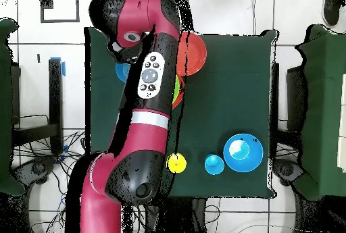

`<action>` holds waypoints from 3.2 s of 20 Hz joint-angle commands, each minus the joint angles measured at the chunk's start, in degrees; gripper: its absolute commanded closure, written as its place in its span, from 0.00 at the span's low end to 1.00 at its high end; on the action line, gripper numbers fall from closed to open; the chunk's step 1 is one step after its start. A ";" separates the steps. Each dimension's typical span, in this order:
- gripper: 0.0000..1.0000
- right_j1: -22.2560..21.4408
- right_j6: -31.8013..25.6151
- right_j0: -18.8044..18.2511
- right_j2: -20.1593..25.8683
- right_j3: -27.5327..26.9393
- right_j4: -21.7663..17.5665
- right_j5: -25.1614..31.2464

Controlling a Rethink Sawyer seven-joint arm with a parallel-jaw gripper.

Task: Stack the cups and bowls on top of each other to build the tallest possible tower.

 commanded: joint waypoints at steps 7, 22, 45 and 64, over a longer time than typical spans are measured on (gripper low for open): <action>0.00 0.49 -7.52 0.58 4.72 3.39 -2.89 -1.54; 0.00 1.03 -8.01 -0.28 3.79 1.94 -2.93 -1.34; 0.00 2.94 -3.85 -3.43 -3.55 -5.93 4.71 0.36; 0.00 3.37 -4.10 -7.62 -28.52 -10.55 27.92 3.96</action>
